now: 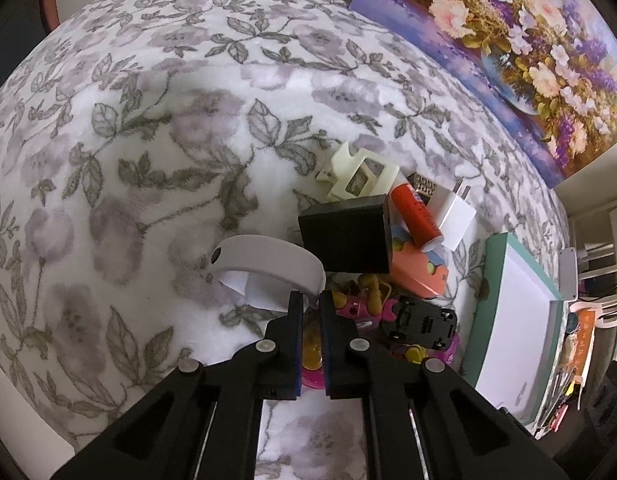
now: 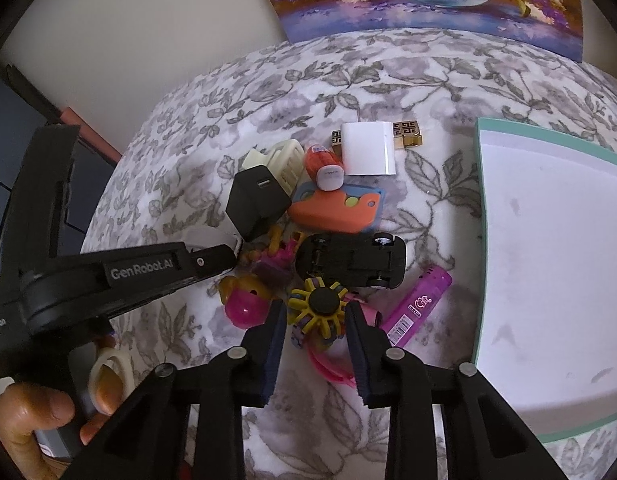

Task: Organize rigid objects
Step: 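Close the left tool on the white watch band while the right tool grasps the gear toy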

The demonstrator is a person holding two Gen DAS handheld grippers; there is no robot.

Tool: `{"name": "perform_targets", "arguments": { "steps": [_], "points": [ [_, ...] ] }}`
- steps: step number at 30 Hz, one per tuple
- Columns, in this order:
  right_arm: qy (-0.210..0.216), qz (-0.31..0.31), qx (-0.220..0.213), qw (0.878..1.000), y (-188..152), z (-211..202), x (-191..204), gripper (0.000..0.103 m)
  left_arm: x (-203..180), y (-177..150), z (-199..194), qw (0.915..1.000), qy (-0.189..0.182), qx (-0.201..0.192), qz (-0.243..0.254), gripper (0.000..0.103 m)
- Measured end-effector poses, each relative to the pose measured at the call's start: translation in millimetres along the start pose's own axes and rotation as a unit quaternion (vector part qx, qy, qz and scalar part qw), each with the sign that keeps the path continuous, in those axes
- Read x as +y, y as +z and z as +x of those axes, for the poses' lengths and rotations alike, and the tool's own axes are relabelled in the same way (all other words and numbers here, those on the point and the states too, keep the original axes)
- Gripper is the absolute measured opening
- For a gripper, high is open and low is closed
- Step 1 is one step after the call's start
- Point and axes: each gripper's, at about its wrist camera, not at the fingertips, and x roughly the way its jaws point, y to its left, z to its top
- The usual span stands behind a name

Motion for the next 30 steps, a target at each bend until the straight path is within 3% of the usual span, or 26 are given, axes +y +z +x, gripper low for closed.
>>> {"name": "perform_targets", "arguments": {
  "steps": [16,20,22,24,26,28,30],
  "points": [
    [0.011,0.014,0.005,1.0,1.4,0.3,-6.4,0.028,7.4,-0.6,-11.2,0.9997,-0.011,-0.007,-0.022,0.007],
    [0.014,0.017,0.008,1.0,1.5,0.9,-6.3,0.048,11.2,-1.1,-19.0,0.9995,-0.011,-0.013,-0.026,0.008],
    [0.011,0.013,0.005,1.0,2.0,0.1,-4.9,0.049,12.3,-1.2,-24.3,0.9994,-0.011,-0.019,-0.028,0.01],
    [0.014,0.014,0.005,1.0,2.2,0.3,-4.1,0.053,14.0,-1.4,-33.0,0.9991,-0.009,-0.032,-0.026,0.019],
    [0.015,0.013,0.007,1.0,2.3,1.4,-3.5,0.058,17.4,-1.0,-42.4,0.9983,-0.008,-0.049,-0.03,0.044],
    [0.01,0.009,0.01,1.0,1.5,3.9,-2.2,0.058,21.1,0.6,-45.6,0.9977,-0.004,-0.058,-0.036,0.059],
    [0.006,0.006,0.014,1.0,0.5,7.6,-0.9,0.058,24.6,2.6,-42.2,0.9977,0.004,-0.056,-0.038,0.065]
  ]
}}
